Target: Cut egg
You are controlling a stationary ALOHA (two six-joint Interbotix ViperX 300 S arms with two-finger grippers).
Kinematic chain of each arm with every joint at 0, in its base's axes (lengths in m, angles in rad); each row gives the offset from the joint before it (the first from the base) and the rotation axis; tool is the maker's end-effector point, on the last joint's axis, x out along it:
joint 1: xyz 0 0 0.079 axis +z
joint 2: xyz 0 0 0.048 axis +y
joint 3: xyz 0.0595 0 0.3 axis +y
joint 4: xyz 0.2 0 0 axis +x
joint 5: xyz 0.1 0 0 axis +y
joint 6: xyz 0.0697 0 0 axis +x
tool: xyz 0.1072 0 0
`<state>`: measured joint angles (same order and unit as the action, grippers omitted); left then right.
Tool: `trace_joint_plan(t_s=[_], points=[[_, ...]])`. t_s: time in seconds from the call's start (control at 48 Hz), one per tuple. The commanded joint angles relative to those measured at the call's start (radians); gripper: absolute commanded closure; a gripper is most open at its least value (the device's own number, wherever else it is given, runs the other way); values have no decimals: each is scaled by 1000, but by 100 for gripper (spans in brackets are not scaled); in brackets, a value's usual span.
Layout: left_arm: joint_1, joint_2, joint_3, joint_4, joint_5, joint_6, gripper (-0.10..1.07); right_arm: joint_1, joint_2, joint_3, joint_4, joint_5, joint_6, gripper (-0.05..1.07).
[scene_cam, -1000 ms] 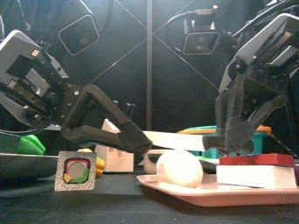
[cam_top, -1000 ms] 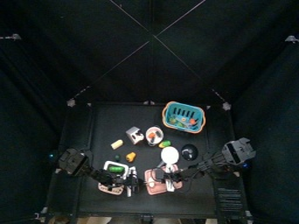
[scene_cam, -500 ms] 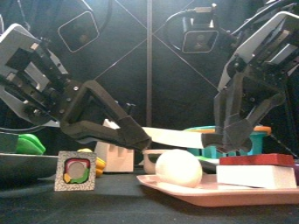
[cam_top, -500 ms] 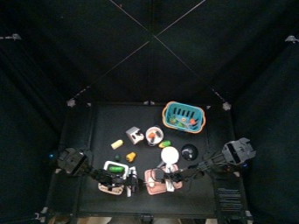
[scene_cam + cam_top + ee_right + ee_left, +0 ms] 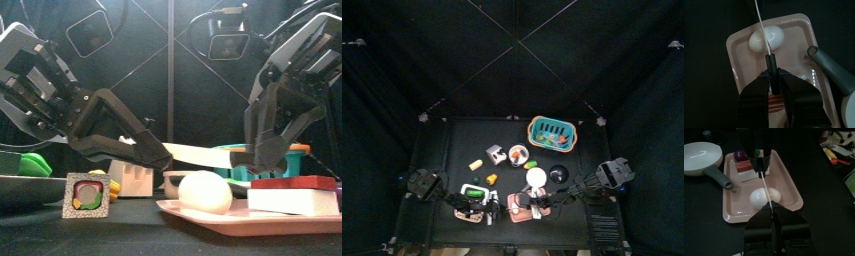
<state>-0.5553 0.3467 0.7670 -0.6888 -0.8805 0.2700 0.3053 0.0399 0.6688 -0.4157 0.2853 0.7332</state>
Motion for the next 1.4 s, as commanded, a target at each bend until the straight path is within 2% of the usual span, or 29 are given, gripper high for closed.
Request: trace_joint_plan(t_s=[0.0, 0.479, 0.688, 0.938, 1.229, 1.375], points=[[-31, -6, -21, 0, 0, -2, 67, -9, -15, -9, 3, 8, 5, 57], [-31, 14, -26, -29, 2, 0, 67, -15, 6, -8, 3, 11, 5, 57], [0, 21, -15, -61, 2, 5, 67, -31, 14, -9, 11, 20, 11, 57], [40, 23, -11, -60, 5, 5, 67, -31, 14, -11, 17, 21, 12, 57], [43, 20, -9, -52, 123, 5, 67, -26, 28, -25, 26, 17, 12, 57], [46, 17, 6, -5, 133, 6, 68, -23, 46, -37, 31, 17, 11, 57]])
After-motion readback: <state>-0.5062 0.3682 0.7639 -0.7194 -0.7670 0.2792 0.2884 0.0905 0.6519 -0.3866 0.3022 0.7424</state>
